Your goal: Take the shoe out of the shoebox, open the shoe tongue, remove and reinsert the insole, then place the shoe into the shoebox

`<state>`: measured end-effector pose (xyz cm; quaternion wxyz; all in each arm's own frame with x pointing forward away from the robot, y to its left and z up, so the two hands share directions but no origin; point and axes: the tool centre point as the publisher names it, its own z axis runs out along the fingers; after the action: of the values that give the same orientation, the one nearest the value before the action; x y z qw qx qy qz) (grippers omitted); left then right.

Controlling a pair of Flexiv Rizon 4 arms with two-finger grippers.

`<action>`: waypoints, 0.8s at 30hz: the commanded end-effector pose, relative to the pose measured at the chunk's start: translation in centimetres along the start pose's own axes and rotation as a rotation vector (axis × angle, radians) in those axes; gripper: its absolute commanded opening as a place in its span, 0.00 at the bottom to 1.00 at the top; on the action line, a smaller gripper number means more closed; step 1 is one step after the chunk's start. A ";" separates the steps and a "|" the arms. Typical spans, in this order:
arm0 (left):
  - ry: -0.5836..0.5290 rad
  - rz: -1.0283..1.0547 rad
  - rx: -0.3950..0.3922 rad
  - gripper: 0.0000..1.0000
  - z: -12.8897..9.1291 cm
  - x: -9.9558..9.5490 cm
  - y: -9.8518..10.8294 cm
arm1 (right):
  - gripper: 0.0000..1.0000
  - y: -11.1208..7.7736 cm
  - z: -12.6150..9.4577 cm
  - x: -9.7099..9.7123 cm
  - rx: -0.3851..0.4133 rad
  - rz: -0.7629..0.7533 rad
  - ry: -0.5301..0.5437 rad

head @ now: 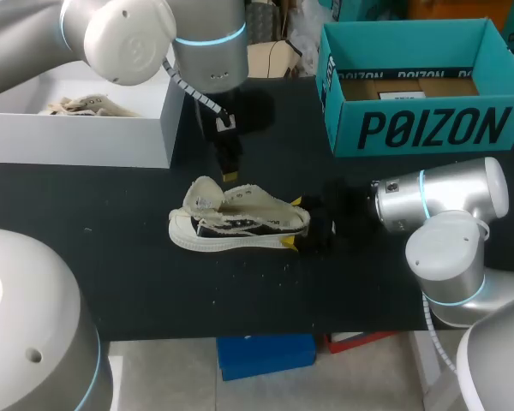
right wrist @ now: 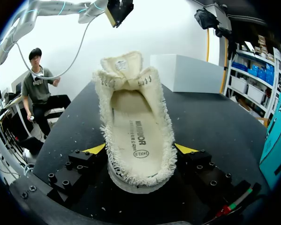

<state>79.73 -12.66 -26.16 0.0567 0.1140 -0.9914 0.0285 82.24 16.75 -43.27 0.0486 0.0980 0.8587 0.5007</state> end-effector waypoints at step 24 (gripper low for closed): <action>0.146 0.478 0.026 0.00 2.6 -2.1 -0.2 | 0.00 -0.3 0.1 -0.1 0.002 0.001 -0.001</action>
<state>81.87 -12.88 -28.10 0.1259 -0.1300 -0.9820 0.0535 82.24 16.75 -43.26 0.0486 0.0980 0.8587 0.5007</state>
